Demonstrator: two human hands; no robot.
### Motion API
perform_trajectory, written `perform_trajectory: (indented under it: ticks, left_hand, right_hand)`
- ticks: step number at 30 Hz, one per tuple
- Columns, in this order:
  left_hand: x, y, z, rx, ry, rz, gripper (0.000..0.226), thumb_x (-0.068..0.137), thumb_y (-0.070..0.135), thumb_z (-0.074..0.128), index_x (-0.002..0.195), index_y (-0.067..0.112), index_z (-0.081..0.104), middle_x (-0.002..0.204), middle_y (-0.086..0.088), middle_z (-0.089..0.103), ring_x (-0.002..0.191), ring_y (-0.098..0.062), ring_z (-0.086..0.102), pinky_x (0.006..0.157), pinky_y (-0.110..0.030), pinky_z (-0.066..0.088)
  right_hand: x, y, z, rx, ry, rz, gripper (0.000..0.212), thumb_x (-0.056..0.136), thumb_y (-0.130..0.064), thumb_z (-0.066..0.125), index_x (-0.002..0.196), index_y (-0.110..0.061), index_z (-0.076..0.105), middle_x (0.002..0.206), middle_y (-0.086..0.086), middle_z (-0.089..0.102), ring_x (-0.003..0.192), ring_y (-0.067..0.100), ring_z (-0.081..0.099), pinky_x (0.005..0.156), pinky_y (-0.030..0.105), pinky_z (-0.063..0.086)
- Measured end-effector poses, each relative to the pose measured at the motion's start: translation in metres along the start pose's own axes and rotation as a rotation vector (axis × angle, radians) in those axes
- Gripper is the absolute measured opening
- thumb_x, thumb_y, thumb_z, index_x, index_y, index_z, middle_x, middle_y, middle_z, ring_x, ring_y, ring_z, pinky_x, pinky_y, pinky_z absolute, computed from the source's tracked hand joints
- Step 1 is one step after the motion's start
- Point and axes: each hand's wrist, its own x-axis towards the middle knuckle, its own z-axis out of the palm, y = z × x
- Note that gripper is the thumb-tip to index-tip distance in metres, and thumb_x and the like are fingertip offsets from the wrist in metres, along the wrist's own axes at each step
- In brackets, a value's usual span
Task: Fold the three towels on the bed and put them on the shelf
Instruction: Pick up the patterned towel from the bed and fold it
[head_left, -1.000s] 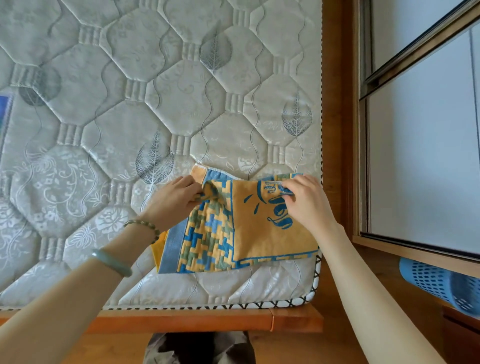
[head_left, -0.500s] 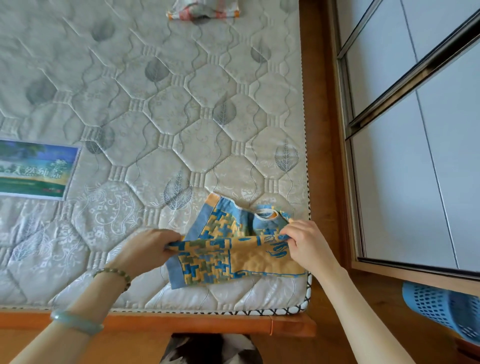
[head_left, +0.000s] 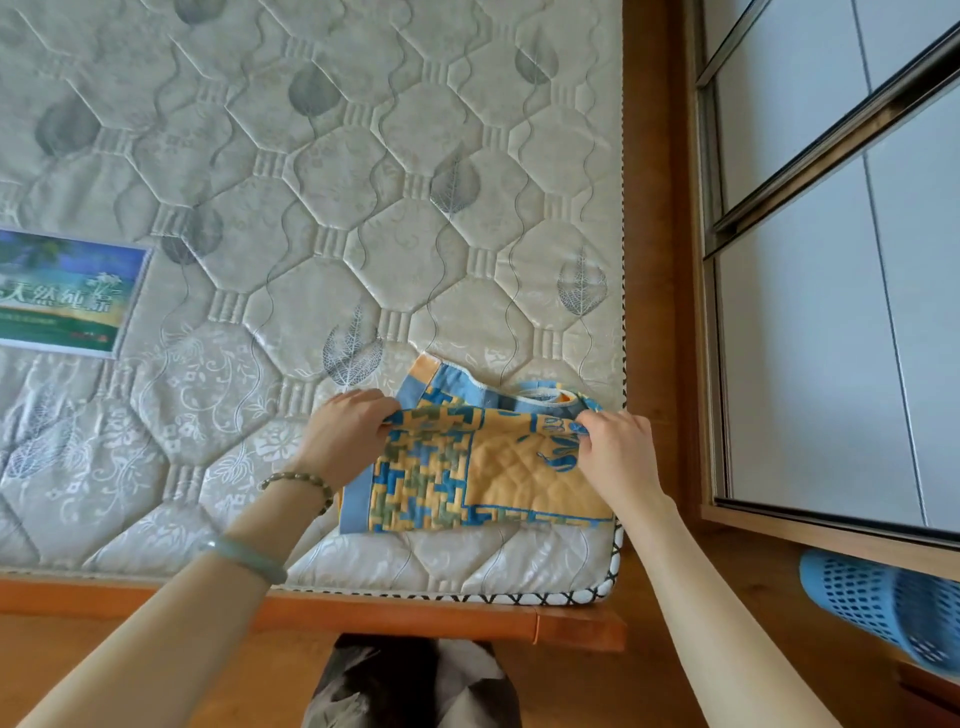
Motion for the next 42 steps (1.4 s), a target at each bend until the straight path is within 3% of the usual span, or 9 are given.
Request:
perform_trajectory:
  ticks: [7, 11, 15, 20, 24, 28, 33, 38, 42]
  left_hand:
    - [0.015, 0.016, -0.056, -0.211, 0.201, -0.075, 0.023, 0.081, -0.002, 0.063, 0.091, 0.014, 0.076, 0.078, 0.018, 0.065, 0.076, -0.014, 0.061, 0.069, -0.025, 0.051]
    - [0.014, 0.033, -0.137, -0.238, 0.336, 0.088, 0.027, 0.075, 0.005, 0.058, 0.092, 0.013, 0.077, 0.085, 0.047, 0.056, 0.079, 0.019, 0.054, 0.073, -0.002, 0.038]
    - [-0.001, 0.043, -0.208, -0.218, 0.478, 0.132, 0.023, 0.079, -0.005, 0.067, 0.096, 0.008, 0.076, 0.09, 0.048, 0.055, 0.082, 0.021, 0.054, 0.073, 0.0, 0.036]
    - [-0.025, 0.03, -0.259, -0.169, 0.541, 0.066, 0.03, 0.075, -0.013, 0.064, 0.094, 0.008, 0.075, 0.089, 0.051, 0.055, 0.081, 0.023, 0.053, 0.074, 0.002, 0.035]
    - [-0.042, 0.01, -0.291, -0.22, 0.667, -0.088, 0.044, 0.078, 0.01, 0.058, 0.093, 0.05, 0.067, 0.085, 0.03, 0.067, 0.076, 0.014, 0.056, 0.069, -0.007, 0.041]
    - [-0.041, -0.021, -0.304, -0.243, 0.753, -0.293, 0.028, 0.082, 0.006, 0.058, 0.104, 0.011, 0.074, 0.097, -0.018, 0.072, 0.084, -0.022, 0.065, 0.063, -0.008, 0.038]
    - [-0.045, -0.061, -0.311, -0.305, 0.681, -0.494, 0.023, 0.086, 0.027, 0.063, 0.099, 0.012, 0.074, 0.085, -0.017, 0.07, 0.083, -0.038, 0.064, 0.063, -0.032, 0.047]
    - [-0.034, -0.09, -0.322, -0.494, 0.552, -0.515, 0.017, 0.087, 0.002, 0.061, 0.101, 0.005, 0.07, 0.087, -0.017, 0.065, 0.066, -0.026, 0.058, 0.048, -0.019, 0.052]
    - [-0.01, -0.12, -0.337, -0.455, 0.467, -0.463, 0.026, 0.084, 0.009, 0.055, 0.104, 0.01, 0.071, 0.094, -0.021, 0.07, 0.079, -0.032, 0.061, 0.074, -0.046, 0.052]
  right_hand:
    - [0.0, 0.023, -0.034, 0.197, 0.144, -0.05, 0.012, 0.077, -0.005, 0.072, 0.089, -0.008, 0.073, 0.078, 0.005, 0.071, 0.076, 0.026, 0.062, 0.083, 0.031, 0.035]
    - [0.015, 0.018, -0.063, 0.116, -0.181, -0.168, 0.007, 0.079, -0.022, 0.065, 0.084, -0.021, 0.069, 0.079, -0.001, 0.068, 0.083, 0.02, 0.055, 0.084, 0.026, 0.024]
    - [0.018, 0.006, -0.076, -0.039, -0.382, -0.102, 0.025, 0.082, -0.026, 0.058, 0.06, -0.026, 0.047, 0.083, 0.0, 0.064, 0.097, 0.027, 0.057, 0.084, 0.034, 0.028]
    - [0.001, -0.018, -0.088, 0.177, -0.465, 0.028, 0.011, 0.09, -0.025, 0.054, 0.087, -0.02, 0.063, 0.092, 0.009, 0.065, 0.1, 0.032, 0.061, 0.075, 0.032, 0.039]
    - [-0.005, -0.045, -0.131, 0.657, -0.299, 0.18, 0.012, 0.1, -0.019, 0.043, 0.104, -0.014, 0.053, 0.091, 0.005, 0.056, 0.085, 0.023, 0.055, 0.068, 0.029, 0.034]
    - [0.003, -0.069, -0.185, 0.69, -0.087, 0.15, 0.017, 0.101, -0.024, 0.039, 0.098, -0.011, 0.049, 0.08, 0.009, 0.059, 0.073, 0.027, 0.055, 0.064, 0.035, 0.04]
    - [0.023, -0.094, -0.244, 0.335, 0.134, 0.088, 0.013, 0.098, -0.016, 0.044, 0.106, -0.012, 0.053, 0.085, -0.001, 0.058, 0.075, 0.025, 0.05, 0.061, 0.032, 0.039]
    - [0.045, -0.104, -0.275, 0.102, 0.124, 0.22, 0.019, 0.087, -0.005, 0.051, 0.098, -0.016, 0.062, 0.096, 0.007, 0.064, 0.098, 0.032, 0.061, 0.071, 0.032, 0.042]
    - [0.072, -0.116, -0.287, 0.092, 0.294, 0.321, 0.021, 0.085, -0.002, 0.048, 0.087, -0.014, 0.065, 0.09, 0.008, 0.067, 0.095, 0.032, 0.06, 0.077, 0.035, 0.039]
